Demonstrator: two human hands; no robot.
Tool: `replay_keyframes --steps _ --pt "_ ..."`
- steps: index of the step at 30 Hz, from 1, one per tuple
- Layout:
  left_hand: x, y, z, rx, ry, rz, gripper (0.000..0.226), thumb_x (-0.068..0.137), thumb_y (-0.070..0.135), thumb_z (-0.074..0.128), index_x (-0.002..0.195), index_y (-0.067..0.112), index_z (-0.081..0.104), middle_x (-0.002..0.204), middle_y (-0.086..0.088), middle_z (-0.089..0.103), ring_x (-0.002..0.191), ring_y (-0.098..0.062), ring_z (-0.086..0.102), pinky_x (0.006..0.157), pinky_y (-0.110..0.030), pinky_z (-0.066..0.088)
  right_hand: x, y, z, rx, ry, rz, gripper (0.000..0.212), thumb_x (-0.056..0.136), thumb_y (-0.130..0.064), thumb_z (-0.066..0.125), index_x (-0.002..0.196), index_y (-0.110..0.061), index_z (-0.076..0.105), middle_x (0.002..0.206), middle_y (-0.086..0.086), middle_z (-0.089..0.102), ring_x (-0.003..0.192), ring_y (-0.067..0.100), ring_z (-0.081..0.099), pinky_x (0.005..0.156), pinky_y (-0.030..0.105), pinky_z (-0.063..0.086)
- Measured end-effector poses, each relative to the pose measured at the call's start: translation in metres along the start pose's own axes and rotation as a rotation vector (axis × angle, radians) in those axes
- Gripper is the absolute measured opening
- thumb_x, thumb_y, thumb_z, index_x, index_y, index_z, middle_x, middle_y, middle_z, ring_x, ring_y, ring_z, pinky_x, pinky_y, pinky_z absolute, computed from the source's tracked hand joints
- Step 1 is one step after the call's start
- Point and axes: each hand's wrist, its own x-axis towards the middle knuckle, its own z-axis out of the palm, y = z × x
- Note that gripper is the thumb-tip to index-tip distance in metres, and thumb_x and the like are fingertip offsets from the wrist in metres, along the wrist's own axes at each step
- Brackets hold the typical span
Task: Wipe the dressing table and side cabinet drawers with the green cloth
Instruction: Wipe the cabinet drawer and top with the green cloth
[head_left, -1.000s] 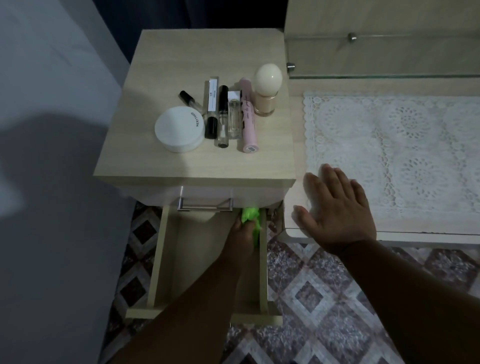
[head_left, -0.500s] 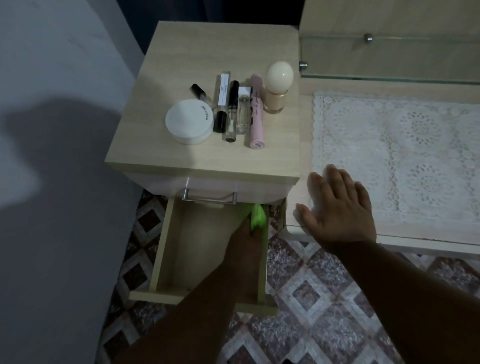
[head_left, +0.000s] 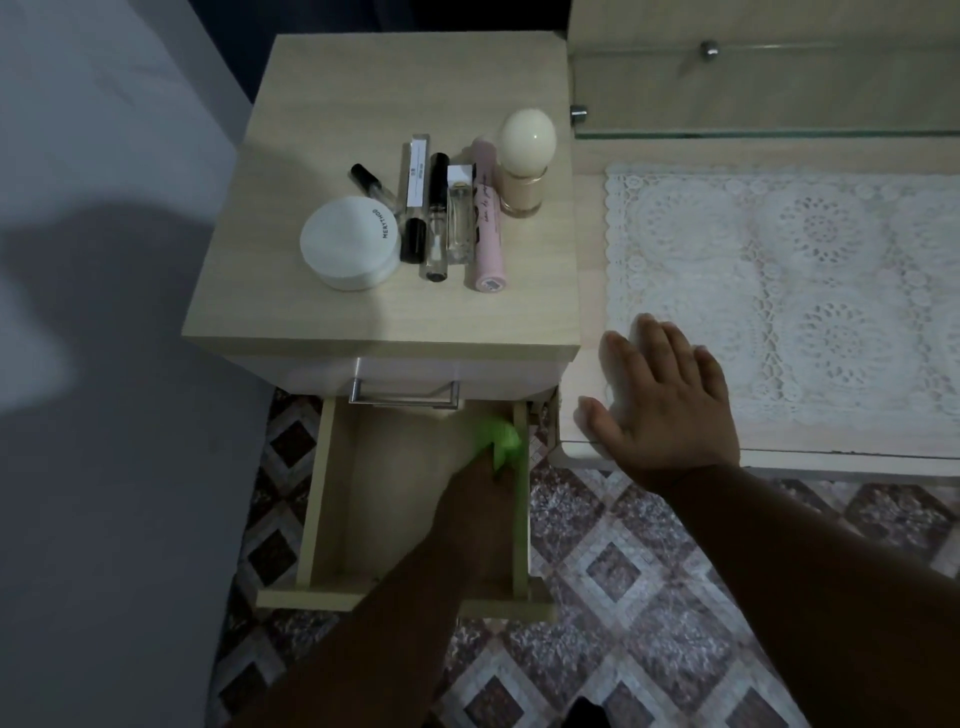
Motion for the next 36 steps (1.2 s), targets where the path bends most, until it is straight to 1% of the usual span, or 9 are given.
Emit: replay_keyframes --steps 3,6,12,17,20,27,30,33,36 --pt "0.029 0.011 0.003 0.020 0.107 0.083 0.039 0.098 0.044 0.045 0.128 0.023 0.059 0.108 -0.009 0.070 0.096 -0.030 0.068 0.083 -0.044 0.056 0.000 0.001 0.001 -0.003 -0.004 -0.001 0.080 0.087 -0.070 0.025 0.155 -0.027 0.026 0.167 0.011 0.015 0.154 0.027 0.010 0.124 0.049 0.011" --pt "0.011 -0.007 0.010 0.003 0.053 0.095 0.040 0.103 0.040 0.044 0.140 0.028 0.052 0.108 -0.005 0.071 0.090 -0.023 0.069 0.081 -0.040 0.058 0.000 0.001 0.001 -0.001 0.001 -0.004 0.080 0.088 -0.070 0.026 0.154 -0.027 0.027 0.166 0.011 0.016 0.154 0.027 0.010 0.123 0.050 0.012" --pt "-0.051 -0.055 0.008 0.418 -0.113 0.042 0.042 0.105 0.041 0.040 0.137 0.017 0.054 0.110 -0.007 0.069 0.094 -0.023 0.066 0.082 -0.036 0.053 0.001 0.001 0.003 0.005 0.005 -0.001 0.080 0.087 -0.070 0.026 0.155 -0.026 0.028 0.166 0.011 0.017 0.154 0.027 0.011 0.123 0.050 0.011" --pt "-0.003 -0.004 0.001 0.089 0.011 0.035 0.037 0.104 0.040 0.044 0.137 0.028 0.055 0.113 -0.006 0.070 0.093 -0.023 0.068 0.085 -0.040 0.056 0.000 0.002 0.004 -0.013 0.012 -0.005 0.080 0.088 -0.070 0.027 0.156 -0.026 0.027 0.166 0.011 0.016 0.154 0.027 0.010 0.123 0.049 0.010" --pt "0.030 0.013 0.003 0.047 0.106 0.092 0.036 0.102 0.040 0.044 0.136 0.029 0.054 0.115 -0.008 0.069 0.097 -0.028 0.066 0.083 -0.040 0.054 0.001 0.002 0.006 -0.018 0.015 -0.011 0.079 0.088 -0.069 0.028 0.155 -0.026 0.028 0.166 0.011 0.017 0.154 0.028 0.012 0.123 0.050 0.012" --pt "-0.040 -0.046 0.013 0.110 -0.063 0.048 0.042 0.103 0.038 0.044 0.142 0.022 0.050 0.114 -0.008 0.070 0.091 -0.024 0.069 0.079 -0.037 0.057 0.000 0.002 0.006 -0.038 0.028 -0.012 0.076 0.088 -0.069 0.030 0.152 -0.027 0.030 0.165 0.012 0.019 0.153 0.029 0.014 0.122 0.050 0.014" --pt "-0.059 -0.054 0.001 0.178 -0.076 0.072 0.046 0.100 0.043 0.043 0.141 0.022 0.053 0.121 -0.007 0.068 0.102 -0.024 0.066 0.090 -0.041 0.053 0.000 0.001 0.005 -0.043 0.032 -0.017 0.076 0.089 -0.069 0.028 0.152 -0.027 0.029 0.165 0.012 0.019 0.153 0.029 0.014 0.121 0.050 0.015" --pt "-0.073 -0.033 -0.021 0.008 -0.109 0.099 0.046 0.092 0.049 0.044 0.132 0.031 0.058 0.115 0.003 0.070 0.097 -0.015 0.067 0.088 -0.042 0.055 0.001 0.002 0.004 -0.049 0.022 -0.021 0.076 0.090 -0.070 0.028 0.153 -0.027 0.028 0.165 0.012 0.018 0.153 0.029 0.014 0.122 0.050 0.014" --pt "-0.082 -0.001 -0.037 -0.303 -0.148 0.104 0.026 0.098 0.037 0.052 0.120 0.038 0.065 0.111 0.011 0.073 0.101 -0.009 0.069 0.088 -0.035 0.057 0.002 0.004 0.003 -0.036 0.009 -0.015 0.077 0.090 -0.068 0.026 0.155 -0.027 0.025 0.166 0.012 0.015 0.154 0.028 0.012 0.122 0.049 0.011"
